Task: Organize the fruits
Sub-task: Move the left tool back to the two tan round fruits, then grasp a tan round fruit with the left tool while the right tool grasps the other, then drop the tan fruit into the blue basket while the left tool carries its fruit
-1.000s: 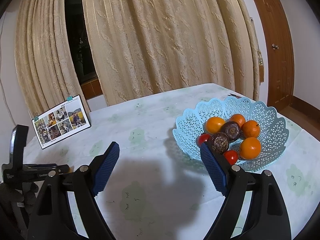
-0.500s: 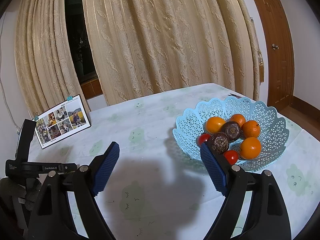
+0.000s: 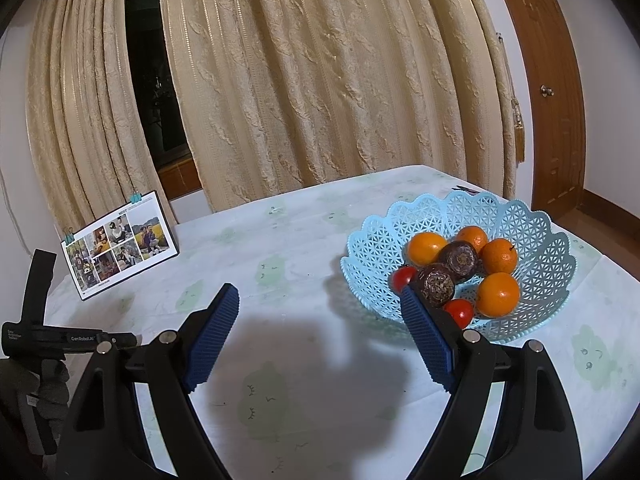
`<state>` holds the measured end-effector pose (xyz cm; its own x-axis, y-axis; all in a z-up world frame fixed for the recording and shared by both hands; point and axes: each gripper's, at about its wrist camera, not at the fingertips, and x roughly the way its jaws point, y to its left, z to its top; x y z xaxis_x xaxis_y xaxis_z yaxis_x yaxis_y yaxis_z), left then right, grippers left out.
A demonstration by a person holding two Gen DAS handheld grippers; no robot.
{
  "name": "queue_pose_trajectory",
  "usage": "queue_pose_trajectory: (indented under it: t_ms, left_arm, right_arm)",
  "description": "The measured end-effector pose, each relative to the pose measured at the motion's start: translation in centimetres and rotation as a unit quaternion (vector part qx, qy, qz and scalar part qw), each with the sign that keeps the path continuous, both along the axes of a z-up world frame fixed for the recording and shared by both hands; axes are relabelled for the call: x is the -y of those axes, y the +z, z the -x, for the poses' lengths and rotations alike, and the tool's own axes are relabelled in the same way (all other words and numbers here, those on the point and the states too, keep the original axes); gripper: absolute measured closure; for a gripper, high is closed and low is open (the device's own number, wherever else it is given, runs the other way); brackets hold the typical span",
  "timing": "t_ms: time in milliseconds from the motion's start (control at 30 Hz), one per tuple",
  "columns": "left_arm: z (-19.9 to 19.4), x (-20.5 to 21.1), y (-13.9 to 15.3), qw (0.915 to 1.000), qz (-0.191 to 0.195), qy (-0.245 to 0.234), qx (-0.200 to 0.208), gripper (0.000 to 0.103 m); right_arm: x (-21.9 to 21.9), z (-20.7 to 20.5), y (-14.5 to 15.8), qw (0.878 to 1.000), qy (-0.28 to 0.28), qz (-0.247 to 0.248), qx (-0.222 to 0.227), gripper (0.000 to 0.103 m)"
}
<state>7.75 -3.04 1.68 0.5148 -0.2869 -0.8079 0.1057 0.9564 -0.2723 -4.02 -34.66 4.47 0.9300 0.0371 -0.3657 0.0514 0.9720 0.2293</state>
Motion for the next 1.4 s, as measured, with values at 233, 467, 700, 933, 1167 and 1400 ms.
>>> queue_pose_trajectory:
  t_ms: [233, 467, 700, 933, 1167, 1400]
  left_arm:
    - [1.0, -0.4, 0.0, 0.9999, 0.006, -0.006, 0.007, 0.078]
    - [2.2, -2.2, 1.3, 0.9991, 0.002, 0.016, 0.040, 0.078]
    - [3.6, -3.2, 3.5, 0.9928, -0.047, 0.052, 0.097, 0.078]
    - [4.3, -4.0, 4.0, 0.9887, -0.063, 0.072, 0.115, 0.078]
    - [4.6, -4.1, 4.3, 0.9880, -0.061, 0.075, 0.120, 0.078]
    - [4.7, -4.0, 4.4, 0.9881, -0.059, 0.073, 0.122, 0.078]
  right_arm:
    - [-0.9, -0.5, -0.1, 1.000, 0.014, 0.016, -0.015, 0.019]
    - [-4.8, -2.3, -0.8, 0.992, 0.108, -0.012, -0.068, 0.019]
    - [-11.2, -4.5, -1.7, 0.969, 0.213, -0.006, -0.125, 0.019]
    - [-18.4, -6.5, -3.5, 0.943, 0.278, 0.059, -0.172, 0.033]
    - [-21.0, -8.3, -5.1, 0.930, 0.296, 0.078, -0.205, 0.062]
    - [-21.3, -8.9, -5.8, 0.928, 0.293, 0.083, -0.213, 0.076]
